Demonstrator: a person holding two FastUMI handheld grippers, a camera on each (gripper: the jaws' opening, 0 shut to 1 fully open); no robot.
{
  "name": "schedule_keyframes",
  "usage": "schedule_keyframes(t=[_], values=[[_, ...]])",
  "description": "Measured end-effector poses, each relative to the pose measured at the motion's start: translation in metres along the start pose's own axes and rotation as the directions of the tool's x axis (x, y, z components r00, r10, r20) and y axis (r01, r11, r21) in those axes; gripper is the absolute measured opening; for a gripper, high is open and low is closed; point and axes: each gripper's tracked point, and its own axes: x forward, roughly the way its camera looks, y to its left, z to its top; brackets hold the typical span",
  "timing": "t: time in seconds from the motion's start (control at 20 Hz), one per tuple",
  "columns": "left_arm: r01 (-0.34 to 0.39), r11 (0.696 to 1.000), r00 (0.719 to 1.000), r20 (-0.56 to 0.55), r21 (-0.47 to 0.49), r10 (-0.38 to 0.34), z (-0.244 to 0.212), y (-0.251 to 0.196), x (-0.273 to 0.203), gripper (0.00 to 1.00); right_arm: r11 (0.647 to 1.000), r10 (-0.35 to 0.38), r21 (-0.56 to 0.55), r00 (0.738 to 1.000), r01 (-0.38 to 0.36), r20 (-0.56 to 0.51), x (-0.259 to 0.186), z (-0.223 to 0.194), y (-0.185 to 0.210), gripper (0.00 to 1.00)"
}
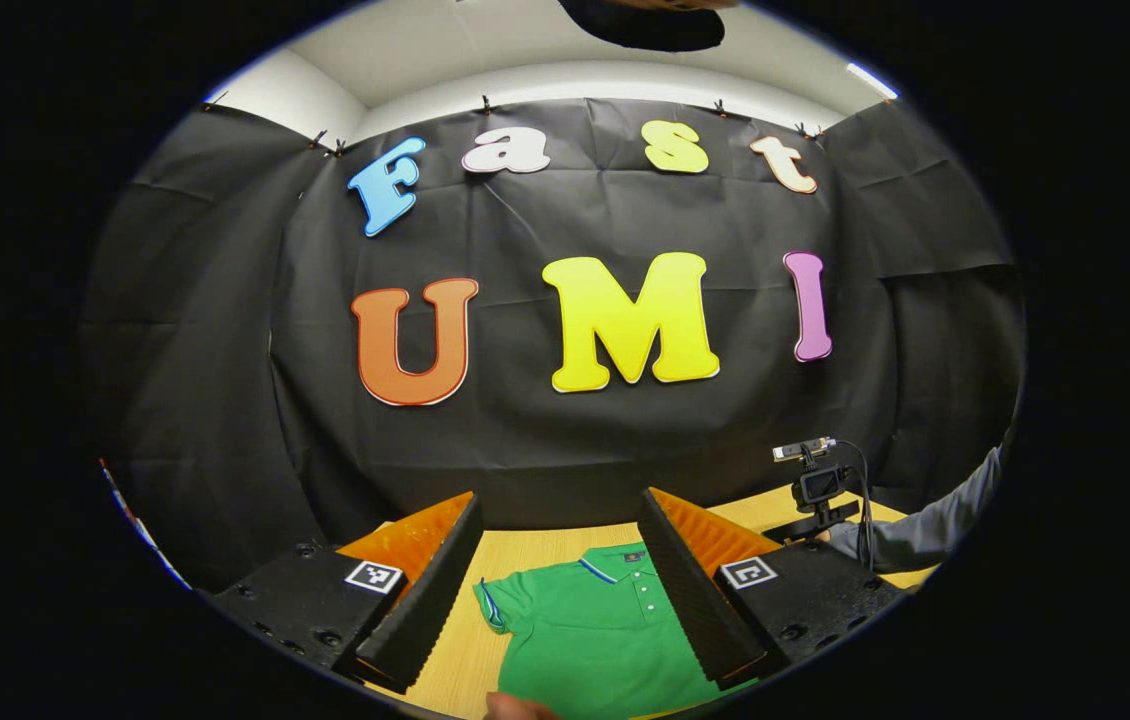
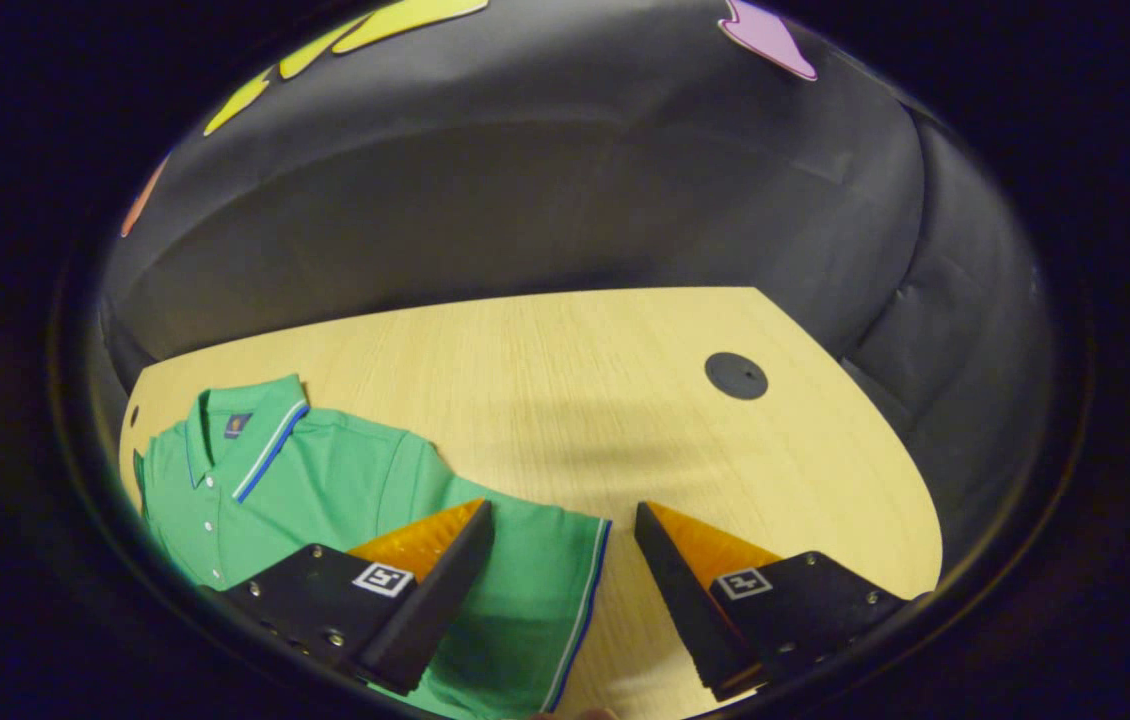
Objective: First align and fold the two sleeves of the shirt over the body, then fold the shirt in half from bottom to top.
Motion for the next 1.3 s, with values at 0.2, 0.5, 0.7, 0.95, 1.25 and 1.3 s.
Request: schedule_keyframes(t=[0.2, 0.5, 0.7, 0.95, 1.25, 1.3], values=[[-0.014, 0.999, 1.000, -0.022, -0.029, 0.014, -0.007, 0.003, 0.001, 0.99, 1.000, 0.009, 0.018, 1.000, -0.008, -0.018, -0.002, -0.001, -0.001, 0.74], [-0.046, 0.997, 0.998, -0.050, -0.055, 0.043, -0.016, 0.011, 0.000, 0.99, 0.999, -0.035, -0.042, 0.999, 0.035, 0.002, -0.004, 0.001, 0.002, 0.00], [-0.056, 0.997, 0.997, -0.051, -0.050, 0.054, -0.017, 0.016, -0.001, 0.99, 1.000, -0.029, -0.008, 1.000, 0.029, 0.007, -0.007, 0.001, 0.003, 0.01], [-0.055, 0.996, 0.997, -0.060, -0.070, 0.051, -0.021, 0.015, 0.000, 0.99, 0.999, 0.024, -0.024, 0.996, -0.022, 0.091, -0.036, 0.015, 0.028, 0.01], [-0.048, 0.996, 0.997, -0.060, -0.073, 0.043, -0.021, 0.011, -0.001, 0.99, 0.987, 0.158, -0.060, 0.978, -0.151, 0.138, -0.071, 0.018, 0.090, 0.01], [-0.049, 0.996, 0.997, -0.060, -0.070, 0.045, -0.020, 0.012, -0.001, 0.99, 0.984, 0.174, -0.065, 0.975, -0.166, 0.140, -0.074, 0.017, 0.097, 0.01]])
